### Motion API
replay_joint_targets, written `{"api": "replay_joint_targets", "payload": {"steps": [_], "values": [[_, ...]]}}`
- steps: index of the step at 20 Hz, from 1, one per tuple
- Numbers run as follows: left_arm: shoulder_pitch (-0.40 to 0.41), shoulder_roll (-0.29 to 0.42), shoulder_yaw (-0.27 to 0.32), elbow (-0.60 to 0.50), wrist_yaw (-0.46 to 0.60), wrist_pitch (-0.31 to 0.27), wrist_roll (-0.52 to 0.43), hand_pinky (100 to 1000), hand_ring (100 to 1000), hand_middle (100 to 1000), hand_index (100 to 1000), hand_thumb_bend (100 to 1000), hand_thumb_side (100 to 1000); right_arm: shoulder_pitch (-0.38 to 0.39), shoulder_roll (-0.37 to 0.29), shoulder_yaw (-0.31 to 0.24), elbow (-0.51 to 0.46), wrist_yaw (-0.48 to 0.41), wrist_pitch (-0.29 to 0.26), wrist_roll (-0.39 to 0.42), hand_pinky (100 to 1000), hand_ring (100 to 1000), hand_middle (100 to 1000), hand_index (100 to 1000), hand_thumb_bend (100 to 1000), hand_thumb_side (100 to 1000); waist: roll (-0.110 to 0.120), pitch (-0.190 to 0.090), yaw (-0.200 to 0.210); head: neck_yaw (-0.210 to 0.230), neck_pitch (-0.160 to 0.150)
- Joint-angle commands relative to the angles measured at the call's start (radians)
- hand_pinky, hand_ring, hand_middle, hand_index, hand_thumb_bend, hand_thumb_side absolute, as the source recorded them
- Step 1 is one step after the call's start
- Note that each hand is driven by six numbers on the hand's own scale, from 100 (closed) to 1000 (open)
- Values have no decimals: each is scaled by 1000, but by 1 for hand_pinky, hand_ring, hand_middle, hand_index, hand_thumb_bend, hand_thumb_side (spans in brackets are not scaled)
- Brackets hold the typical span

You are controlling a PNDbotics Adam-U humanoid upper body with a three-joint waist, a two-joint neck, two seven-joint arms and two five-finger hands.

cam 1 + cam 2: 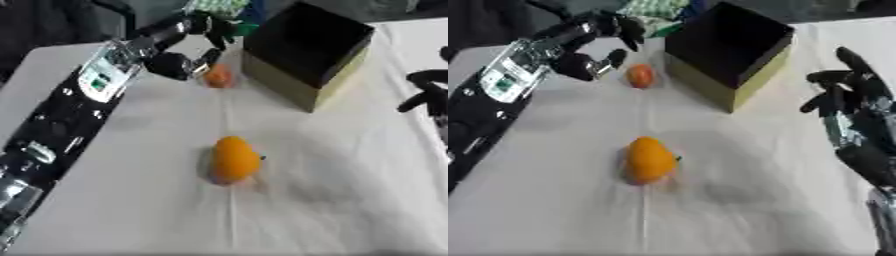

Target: Pick up objects on the table and place them in the box.

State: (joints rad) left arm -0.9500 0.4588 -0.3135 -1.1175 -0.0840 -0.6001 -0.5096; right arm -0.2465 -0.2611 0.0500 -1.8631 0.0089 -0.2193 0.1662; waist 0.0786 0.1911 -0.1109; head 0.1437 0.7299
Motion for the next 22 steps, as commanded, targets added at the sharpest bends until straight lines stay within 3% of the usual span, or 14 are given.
{"api": "replay_joint_targets", "payload": {"steps": [1,9,12,22], "values": [[-40,21,-8,-10,-31,-301,-288,737,682,713,875,100,464,-8,-20,-1,-8,6,-1,1,952,542,721,997,100,536,-2,-19,1,-5,1],[-112,2,-105,-51,-119,-307,-340,754,675,720,873,218,396,-4,-21,1,-2,8,-1,4,953,541,720,997,100,537,2,-24,-3,-14,1],[-132,-6,-148,-82,-175,-307,-343,763,691,732,867,328,363,-3,-22,2,0,8,-1,4,953,541,720,998,100,538,4,-26,-7,-17,1],[-119,12,-245,-117,-344,-307,-316,763,690,722,854,470,361,1,-26,2,6,11,0,6,955,540,720,998,100,540,12,-27,-10,-21,6]]}}
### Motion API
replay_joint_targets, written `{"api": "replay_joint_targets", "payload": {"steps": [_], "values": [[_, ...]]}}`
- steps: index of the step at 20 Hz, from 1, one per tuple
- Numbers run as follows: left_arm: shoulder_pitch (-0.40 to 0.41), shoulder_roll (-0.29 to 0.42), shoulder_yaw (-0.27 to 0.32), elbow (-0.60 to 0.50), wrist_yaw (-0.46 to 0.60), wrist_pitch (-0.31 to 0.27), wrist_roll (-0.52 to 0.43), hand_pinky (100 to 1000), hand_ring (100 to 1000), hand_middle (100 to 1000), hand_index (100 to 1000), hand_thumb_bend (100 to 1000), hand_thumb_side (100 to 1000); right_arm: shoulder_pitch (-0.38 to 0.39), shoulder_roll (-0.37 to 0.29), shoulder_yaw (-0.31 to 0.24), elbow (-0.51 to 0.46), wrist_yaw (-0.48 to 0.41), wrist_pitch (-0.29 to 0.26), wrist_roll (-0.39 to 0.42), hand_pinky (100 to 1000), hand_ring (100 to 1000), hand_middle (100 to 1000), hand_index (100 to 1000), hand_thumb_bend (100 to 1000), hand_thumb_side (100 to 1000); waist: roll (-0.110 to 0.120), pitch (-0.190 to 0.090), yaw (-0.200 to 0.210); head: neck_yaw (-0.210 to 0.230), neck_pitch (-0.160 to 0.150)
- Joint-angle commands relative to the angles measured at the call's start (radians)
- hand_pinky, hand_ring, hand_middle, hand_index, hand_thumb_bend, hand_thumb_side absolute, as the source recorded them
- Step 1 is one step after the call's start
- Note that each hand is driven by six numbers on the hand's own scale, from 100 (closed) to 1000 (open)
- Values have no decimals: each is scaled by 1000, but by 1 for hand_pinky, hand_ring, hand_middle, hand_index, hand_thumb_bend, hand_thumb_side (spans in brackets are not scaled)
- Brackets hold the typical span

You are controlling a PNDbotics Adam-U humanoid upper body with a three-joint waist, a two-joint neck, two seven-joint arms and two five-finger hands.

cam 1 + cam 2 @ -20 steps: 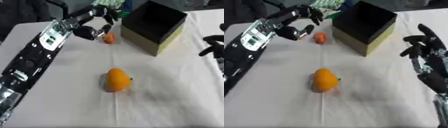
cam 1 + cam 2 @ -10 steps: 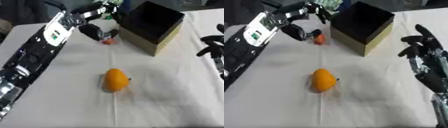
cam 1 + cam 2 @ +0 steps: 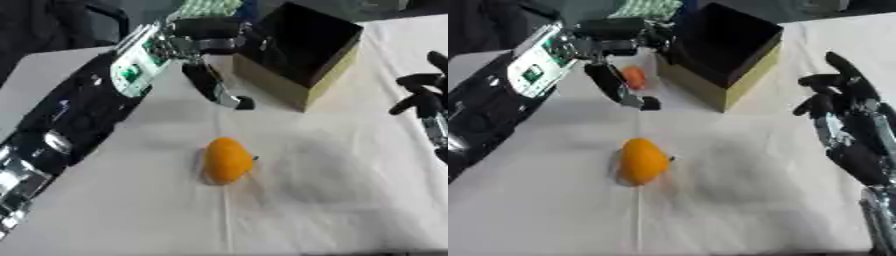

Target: Pick up objects on the table and place them in the box.

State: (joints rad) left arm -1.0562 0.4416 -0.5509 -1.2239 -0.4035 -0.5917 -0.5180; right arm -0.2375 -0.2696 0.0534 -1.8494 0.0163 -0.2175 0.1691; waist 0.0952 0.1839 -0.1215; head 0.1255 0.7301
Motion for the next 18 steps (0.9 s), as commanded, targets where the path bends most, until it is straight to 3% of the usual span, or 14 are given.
{"api": "replay_joint_targets", "payload": {"steps": [1,10,18], "values": [[-9,32,-12,-9,-30,-315,-309,763,689,721,854,473,363,-8,-18,-2,-7,4,-2,3,955,540,720,998,100,540,-4,-20,1,-3,6],[39,85,-55,-17,-36,-315,-353,759,686,715,851,575,387,0,-25,-3,-2,8,-2,4,956,539,720,999,100,540,4,-25,8,-14,14],[86,151,-88,-44,-47,-315,-343,758,688,719,855,588,411,6,-32,-5,1,12,-4,3,956,539,719,999,100,539,12,-31,18,-24,22]]}}
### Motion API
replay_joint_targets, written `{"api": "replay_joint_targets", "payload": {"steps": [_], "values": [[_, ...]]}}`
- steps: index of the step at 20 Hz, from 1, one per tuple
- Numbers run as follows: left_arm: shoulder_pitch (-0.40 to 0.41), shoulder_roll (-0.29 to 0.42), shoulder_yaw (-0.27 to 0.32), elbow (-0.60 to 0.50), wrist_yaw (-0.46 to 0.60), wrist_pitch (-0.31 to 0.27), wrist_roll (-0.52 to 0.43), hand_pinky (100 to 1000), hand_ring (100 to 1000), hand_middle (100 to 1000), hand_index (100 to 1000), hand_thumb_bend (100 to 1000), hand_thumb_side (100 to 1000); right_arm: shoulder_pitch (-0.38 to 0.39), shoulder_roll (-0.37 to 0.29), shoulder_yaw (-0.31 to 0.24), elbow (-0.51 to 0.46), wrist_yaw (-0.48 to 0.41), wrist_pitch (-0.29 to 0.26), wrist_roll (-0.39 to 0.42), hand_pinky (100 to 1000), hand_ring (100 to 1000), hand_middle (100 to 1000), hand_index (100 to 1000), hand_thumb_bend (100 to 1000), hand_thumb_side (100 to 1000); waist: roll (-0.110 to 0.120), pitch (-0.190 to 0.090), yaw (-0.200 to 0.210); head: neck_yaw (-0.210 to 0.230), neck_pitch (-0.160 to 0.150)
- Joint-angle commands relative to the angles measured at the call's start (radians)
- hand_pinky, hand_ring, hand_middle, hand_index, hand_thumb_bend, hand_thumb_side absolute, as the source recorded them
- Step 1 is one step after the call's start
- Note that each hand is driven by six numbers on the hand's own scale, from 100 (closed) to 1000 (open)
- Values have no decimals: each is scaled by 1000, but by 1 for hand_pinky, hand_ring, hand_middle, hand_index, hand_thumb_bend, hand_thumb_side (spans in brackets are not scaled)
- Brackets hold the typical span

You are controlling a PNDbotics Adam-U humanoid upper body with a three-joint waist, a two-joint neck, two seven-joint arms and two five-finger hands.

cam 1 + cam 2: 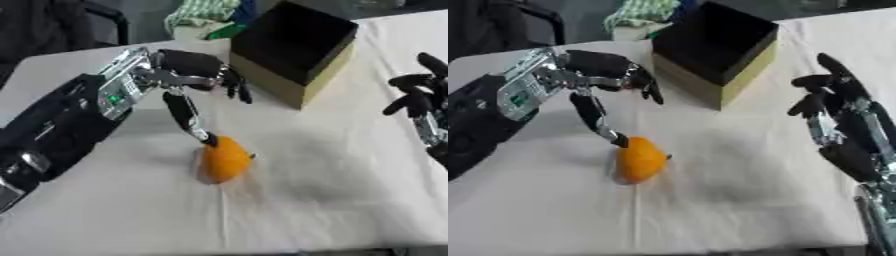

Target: Pick up objects on the table and place them in the box.

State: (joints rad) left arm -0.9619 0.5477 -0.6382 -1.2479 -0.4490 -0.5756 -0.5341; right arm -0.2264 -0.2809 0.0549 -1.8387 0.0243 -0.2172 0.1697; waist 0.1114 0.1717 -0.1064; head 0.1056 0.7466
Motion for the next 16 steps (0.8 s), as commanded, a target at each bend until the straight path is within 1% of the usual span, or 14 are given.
{"api": "replay_joint_targets", "payload": {"steps": [1,6,8,12,15,16], "values": [[-3,50,-5,-25,2,-331,-327,758,688,720,855,586,413,-5,-21,-6,-9,4,-4,3,956,539,719,999,100,539,-4,-19,4,-4,6],[25,52,-19,-39,26,-331,-352,754,682,712,853,571,433,-7,-22,-5,-9,4,-5,4,956,539,720,999,100,541,-4,-18,2,-3,4],[42,47,-22,-39,39,-331,-367,749,668,700,847,536,422,-9,-21,-5,-10,4,-5,5,956,539,720,999,100,538,-6,-16,0,-3,2],[70,41,-29,-40,43,-331,-373,745,657,688,838,517,415,-11,-21,-4,-11,3,-6,5,956,539,720,999,100,537,-9,-13,-5,-2,-1],[85,38,-36,-37,37,-331,-373,737,635,662,813,474,370,-13,-20,-4,-11,3,-6,5,956,538,720,999,100,538,-10,-11,-8,0,-3],[90,37,-35,-35,35,-331,-373,733,624,647,800,439,331,-13,-20,-4,-11,3,-6,6,957,538,720,999,100,538,-10,-10,-9,0,-4]]}}
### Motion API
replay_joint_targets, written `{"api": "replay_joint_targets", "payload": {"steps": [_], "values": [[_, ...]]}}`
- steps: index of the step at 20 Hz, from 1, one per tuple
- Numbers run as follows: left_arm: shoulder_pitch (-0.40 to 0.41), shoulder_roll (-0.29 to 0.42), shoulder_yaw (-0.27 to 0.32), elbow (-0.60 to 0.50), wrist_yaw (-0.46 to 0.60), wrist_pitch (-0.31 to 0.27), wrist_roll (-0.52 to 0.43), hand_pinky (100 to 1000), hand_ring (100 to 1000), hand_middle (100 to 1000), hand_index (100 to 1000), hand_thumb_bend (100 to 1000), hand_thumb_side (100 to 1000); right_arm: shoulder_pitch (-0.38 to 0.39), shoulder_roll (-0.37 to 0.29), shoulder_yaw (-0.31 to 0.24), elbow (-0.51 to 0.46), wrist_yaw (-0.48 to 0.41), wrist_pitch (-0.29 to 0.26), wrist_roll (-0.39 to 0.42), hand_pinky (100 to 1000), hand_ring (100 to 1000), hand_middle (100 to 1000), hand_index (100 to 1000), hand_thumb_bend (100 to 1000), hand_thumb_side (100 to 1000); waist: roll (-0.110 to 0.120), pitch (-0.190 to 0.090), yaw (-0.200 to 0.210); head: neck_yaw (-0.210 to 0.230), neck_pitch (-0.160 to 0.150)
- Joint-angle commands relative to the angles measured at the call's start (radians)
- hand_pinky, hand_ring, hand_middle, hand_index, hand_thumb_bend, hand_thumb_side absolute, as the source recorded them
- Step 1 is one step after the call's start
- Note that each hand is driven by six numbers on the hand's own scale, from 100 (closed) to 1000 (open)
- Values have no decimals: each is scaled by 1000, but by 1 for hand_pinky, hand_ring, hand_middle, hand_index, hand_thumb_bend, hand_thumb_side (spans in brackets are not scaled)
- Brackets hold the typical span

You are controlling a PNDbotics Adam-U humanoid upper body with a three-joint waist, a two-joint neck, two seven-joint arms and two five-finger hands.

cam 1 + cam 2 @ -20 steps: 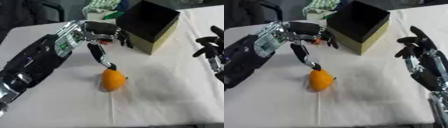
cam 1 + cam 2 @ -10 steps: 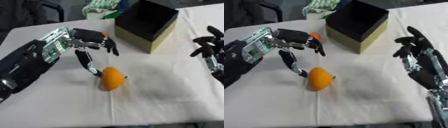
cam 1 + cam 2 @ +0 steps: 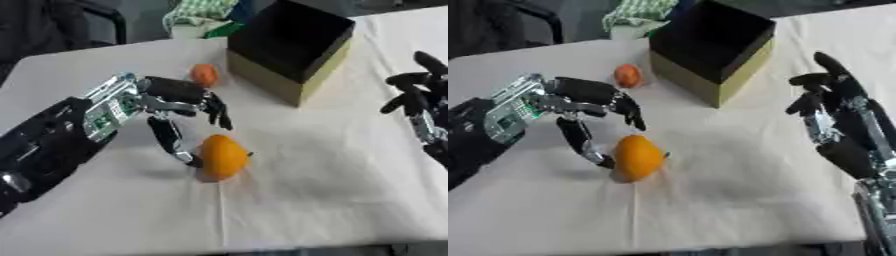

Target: Pick up objects on the table and place them in the box.

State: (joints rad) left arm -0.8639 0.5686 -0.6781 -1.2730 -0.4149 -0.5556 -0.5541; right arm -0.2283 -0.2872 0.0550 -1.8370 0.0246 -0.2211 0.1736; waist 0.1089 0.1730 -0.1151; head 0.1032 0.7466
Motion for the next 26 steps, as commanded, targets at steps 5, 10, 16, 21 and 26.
{"api": "replay_joint_targets", "payload": {"steps": [5,10,16,21,26], "values": [[10,8,50,34,16,-351,-348,666,498,490,637,100,146,-13,-12,-6,-14,3,-2,1,957,538,720,999,100,538,-10,-8,-1,3,-5],[7,-1,147,118,6,-351,-218,599,387,349,495,100,186,-12,-9,-10,-14,3,-2,-2,957,538,720,999,100,538,-14,-6,-1,-2,-7],[-58,-21,267,150,-44,-351,-5,603,379,337,490,100,176,-11,-4,-11,-13,3,-2,-3,957,538,720,999,100,539,-17,-6,3,-6,-9],[-147,-71,370,201,-134,-351,126,611,418,350,496,100,159,-10,0,-9,-13,1,-1,-2,958,538,719,999,100,540,-21,-7,0,-6,-12],[-255,-202,500,373,-338,-324,231,614,427,387,510,100,156,-10,6,-6,-12,-3,-1,2,958,538,719,999,100,540,-28,-6,-5,-4,-18]]}}
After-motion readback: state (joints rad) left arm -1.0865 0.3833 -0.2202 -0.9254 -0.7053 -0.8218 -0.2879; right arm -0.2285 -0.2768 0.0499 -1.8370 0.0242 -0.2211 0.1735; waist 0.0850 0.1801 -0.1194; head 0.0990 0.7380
